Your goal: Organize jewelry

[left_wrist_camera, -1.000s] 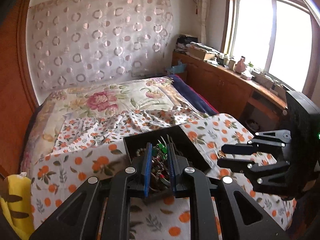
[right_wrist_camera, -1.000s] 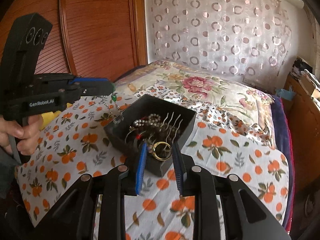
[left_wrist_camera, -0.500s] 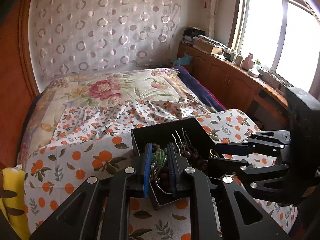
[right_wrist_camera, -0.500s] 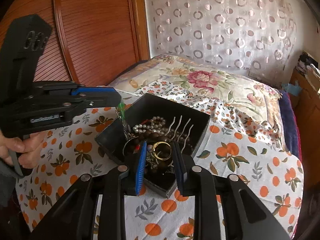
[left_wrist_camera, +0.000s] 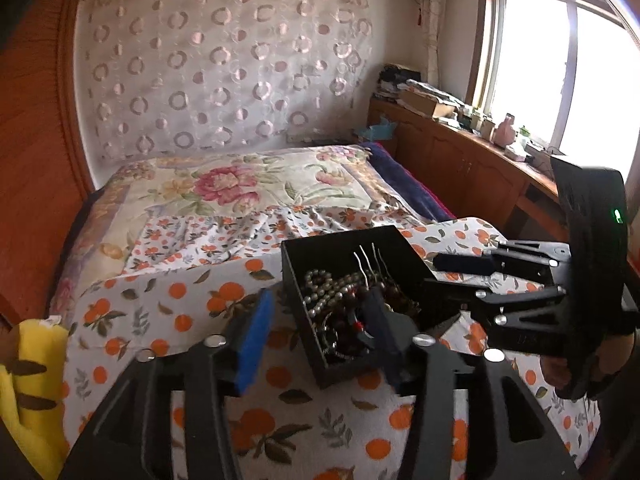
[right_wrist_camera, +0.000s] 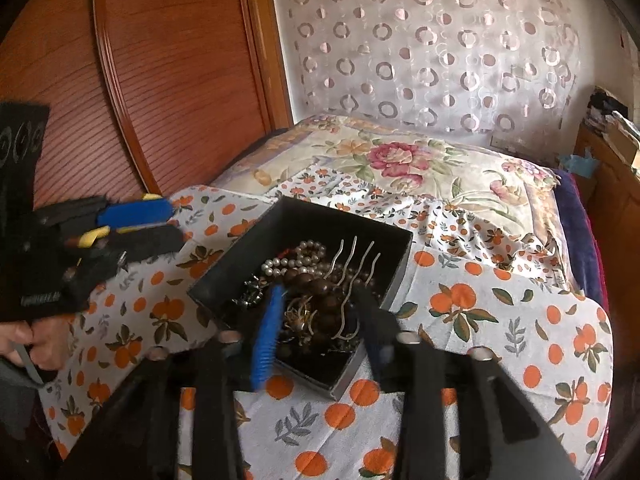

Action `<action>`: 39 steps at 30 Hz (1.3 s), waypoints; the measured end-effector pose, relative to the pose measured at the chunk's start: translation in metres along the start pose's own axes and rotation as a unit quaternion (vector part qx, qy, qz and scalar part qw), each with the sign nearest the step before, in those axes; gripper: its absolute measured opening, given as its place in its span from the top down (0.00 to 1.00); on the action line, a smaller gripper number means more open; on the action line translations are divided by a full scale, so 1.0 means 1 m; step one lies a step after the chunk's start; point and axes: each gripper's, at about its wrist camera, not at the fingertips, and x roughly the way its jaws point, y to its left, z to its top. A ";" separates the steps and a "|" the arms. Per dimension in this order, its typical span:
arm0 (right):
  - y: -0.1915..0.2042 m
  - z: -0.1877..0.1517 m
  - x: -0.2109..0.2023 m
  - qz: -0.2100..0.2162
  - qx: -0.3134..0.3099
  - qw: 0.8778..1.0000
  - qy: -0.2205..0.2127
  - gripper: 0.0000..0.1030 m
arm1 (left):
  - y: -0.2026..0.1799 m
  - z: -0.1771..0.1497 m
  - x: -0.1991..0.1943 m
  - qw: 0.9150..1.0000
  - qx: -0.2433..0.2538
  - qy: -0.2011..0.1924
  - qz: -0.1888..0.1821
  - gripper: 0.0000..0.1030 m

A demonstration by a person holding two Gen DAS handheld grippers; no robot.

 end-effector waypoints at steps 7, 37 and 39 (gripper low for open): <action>0.009 -0.001 -0.036 -0.009 0.020 0.999 -0.039 0.57 | -0.009 -0.019 -0.046 0.998 -0.010 -0.037 0.047 0.13; 0.076 -0.099 -0.199 -0.140 0.076 0.975 -0.156 0.02 | -0.061 -0.082 -0.152 0.994 -0.027 -0.068 0.086 0.07; 0.079 -0.098 -0.199 -0.146 0.072 0.974 -0.158 0.02 | -0.061 -0.082 -0.152 0.994 -0.028 -0.067 0.086 0.07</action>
